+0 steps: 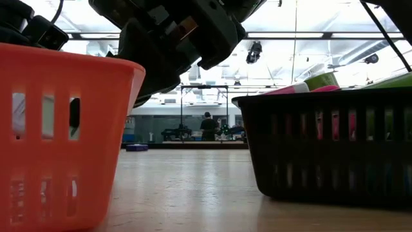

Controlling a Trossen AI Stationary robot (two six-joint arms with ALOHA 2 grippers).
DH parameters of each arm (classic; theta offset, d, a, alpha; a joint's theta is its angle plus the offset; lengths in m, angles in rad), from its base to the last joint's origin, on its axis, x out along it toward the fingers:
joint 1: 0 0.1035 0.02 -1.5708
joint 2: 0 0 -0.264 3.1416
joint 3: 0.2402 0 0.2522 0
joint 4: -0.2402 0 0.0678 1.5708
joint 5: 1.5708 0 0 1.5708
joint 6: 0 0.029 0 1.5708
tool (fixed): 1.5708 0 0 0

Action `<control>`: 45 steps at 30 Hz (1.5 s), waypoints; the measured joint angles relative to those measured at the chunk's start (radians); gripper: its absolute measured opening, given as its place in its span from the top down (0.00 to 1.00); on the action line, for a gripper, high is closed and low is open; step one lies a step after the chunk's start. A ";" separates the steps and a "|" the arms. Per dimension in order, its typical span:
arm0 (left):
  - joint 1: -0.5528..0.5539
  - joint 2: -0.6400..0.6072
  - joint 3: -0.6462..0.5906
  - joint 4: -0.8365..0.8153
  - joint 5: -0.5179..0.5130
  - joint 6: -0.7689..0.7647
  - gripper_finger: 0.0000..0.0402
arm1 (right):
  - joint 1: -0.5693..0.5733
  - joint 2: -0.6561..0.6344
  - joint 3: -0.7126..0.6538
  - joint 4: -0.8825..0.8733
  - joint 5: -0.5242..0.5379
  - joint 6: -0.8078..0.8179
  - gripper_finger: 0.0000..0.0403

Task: Pick & Place Office items
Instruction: Put the right white timer in the orange bin, then put the sky blue timer into the orange bin

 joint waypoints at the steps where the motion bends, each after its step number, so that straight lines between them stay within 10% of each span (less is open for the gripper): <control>1: 0.000 0.000 0.000 0.000 0.000 0.000 0.37 | 0.000 0.000 0.000 0.000 -0.003 0.000 0.69; 29: 0.000 0.000 0.000 0.000 0.001 0.000 0.37 | 0.000 -0.076 0.000 0.095 0.006 0.029 0.66; 37: 0.000 0.000 0.000 0.000 0.000 0.000 0.37 | -0.001 -0.151 0.000 -0.076 0.417 0.118 0.65; 45: 0.000 0.001 0.000 0.000 0.000 0.000 0.37 | 0.000 -0.237 0.000 -0.378 0.798 0.539 0.66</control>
